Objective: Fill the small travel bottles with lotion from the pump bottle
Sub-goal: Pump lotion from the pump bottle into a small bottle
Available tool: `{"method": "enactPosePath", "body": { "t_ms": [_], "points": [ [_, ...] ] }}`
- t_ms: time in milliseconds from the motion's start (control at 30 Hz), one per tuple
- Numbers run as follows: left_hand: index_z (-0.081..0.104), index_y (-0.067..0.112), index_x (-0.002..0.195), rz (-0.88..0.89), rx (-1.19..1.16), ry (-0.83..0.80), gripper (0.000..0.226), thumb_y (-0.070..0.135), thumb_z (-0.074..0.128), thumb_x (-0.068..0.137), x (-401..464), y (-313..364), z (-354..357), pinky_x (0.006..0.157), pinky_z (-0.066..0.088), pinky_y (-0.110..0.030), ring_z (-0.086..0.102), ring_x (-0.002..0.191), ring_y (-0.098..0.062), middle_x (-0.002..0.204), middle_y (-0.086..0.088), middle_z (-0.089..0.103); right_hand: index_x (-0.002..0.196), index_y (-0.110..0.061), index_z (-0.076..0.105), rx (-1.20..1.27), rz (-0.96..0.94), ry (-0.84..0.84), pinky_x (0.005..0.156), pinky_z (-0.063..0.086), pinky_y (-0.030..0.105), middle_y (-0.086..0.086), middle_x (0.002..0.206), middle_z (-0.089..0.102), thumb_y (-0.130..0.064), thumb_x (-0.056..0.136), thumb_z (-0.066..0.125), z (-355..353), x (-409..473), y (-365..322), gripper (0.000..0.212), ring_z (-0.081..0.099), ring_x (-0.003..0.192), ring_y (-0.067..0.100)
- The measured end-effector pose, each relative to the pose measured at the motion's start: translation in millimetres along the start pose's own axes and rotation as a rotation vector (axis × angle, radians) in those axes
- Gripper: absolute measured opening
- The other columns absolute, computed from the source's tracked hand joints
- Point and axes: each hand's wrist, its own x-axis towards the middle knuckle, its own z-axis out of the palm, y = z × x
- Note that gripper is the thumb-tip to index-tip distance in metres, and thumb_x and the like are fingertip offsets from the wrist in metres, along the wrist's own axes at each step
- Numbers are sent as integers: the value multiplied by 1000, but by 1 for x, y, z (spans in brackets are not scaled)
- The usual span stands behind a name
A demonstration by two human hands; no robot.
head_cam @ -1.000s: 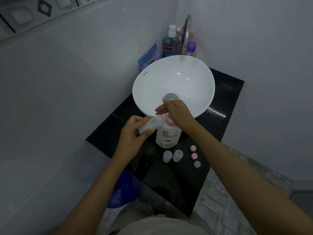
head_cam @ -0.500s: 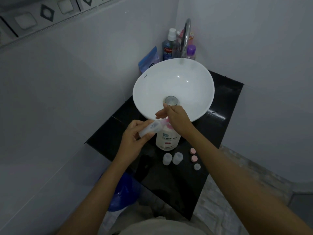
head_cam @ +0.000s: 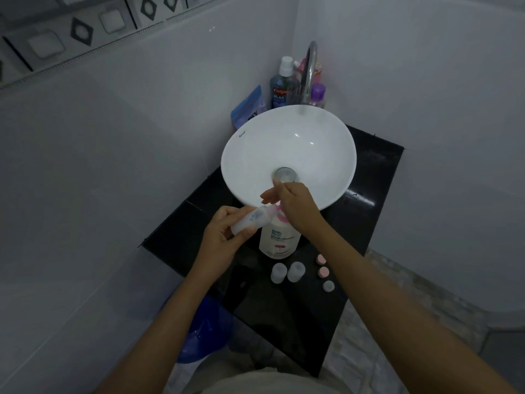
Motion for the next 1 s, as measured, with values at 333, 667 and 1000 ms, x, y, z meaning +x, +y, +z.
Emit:
{"method": "enactPosePath", "body": {
  "t_ms": [333,667,1000],
  "points": [
    [59,14,126,14,44,5,39,11,63,87,2,3,-2,78,45,-6,53,94,7,108,-6,52,90,-2,72,18,-26,-5,75,48,20,5,80,70,-26,100,35,-3,1,-4,46,65,80,12],
    [58,15,124,16,35,1,38,9,63,87,3,8,-4,77,44,-4,53,92,10,108,-6,52,93,-4,73,13,-35,-45,69,47,7,5,84,71,-31,99,37,-9,2,-10,46,64,80,11],
    [59,17,124,-21,22,-15,38,9,63,87,1,3,-2,77,45,-6,54,92,6,110,-11,52,88,-4,73,-8,-7,-51,75,48,23,6,82,72,-29,99,38,-4,2,-2,44,66,85,17]
  ]
}}
